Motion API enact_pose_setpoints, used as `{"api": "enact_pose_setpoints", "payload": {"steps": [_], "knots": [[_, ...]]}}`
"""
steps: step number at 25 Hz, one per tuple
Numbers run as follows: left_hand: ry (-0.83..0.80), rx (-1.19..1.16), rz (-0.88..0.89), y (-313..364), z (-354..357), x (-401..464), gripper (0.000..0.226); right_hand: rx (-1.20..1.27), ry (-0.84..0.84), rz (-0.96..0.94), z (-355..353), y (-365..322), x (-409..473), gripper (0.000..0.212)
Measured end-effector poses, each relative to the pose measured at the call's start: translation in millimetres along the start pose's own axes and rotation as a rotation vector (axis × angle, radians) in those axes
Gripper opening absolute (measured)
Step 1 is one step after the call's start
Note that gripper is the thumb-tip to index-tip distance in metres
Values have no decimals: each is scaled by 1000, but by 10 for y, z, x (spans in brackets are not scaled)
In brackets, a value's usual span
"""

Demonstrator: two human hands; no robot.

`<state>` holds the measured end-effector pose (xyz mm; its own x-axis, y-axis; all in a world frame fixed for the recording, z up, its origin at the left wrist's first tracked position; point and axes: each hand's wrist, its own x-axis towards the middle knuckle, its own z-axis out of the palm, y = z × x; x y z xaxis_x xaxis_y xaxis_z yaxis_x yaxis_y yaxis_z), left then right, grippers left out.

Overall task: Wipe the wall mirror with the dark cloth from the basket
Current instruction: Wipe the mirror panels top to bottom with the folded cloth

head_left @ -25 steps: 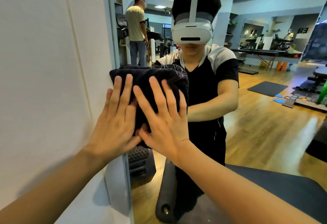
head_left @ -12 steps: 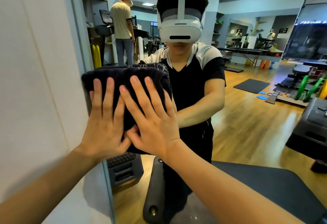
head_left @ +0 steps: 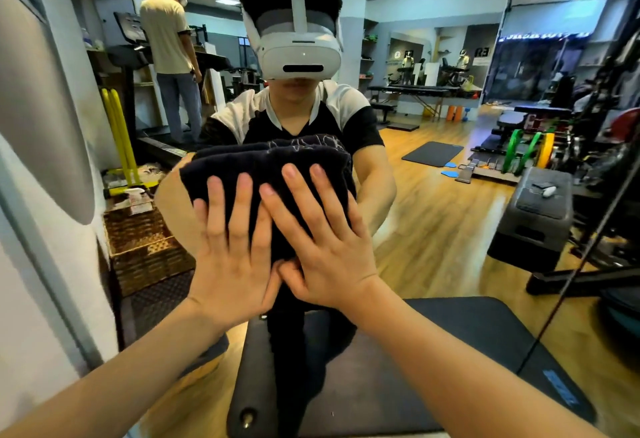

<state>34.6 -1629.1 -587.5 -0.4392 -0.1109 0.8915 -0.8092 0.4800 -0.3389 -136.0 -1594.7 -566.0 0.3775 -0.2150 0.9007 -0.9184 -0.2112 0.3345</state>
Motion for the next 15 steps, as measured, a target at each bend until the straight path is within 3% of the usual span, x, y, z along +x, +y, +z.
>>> {"api": "enact_pose_setpoints", "payload": {"steps": [15], "knots": [[53, -63, -77, 2619, 918, 1240, 76, -73, -140, 13, -810, 2604, -1198, 70]]}}
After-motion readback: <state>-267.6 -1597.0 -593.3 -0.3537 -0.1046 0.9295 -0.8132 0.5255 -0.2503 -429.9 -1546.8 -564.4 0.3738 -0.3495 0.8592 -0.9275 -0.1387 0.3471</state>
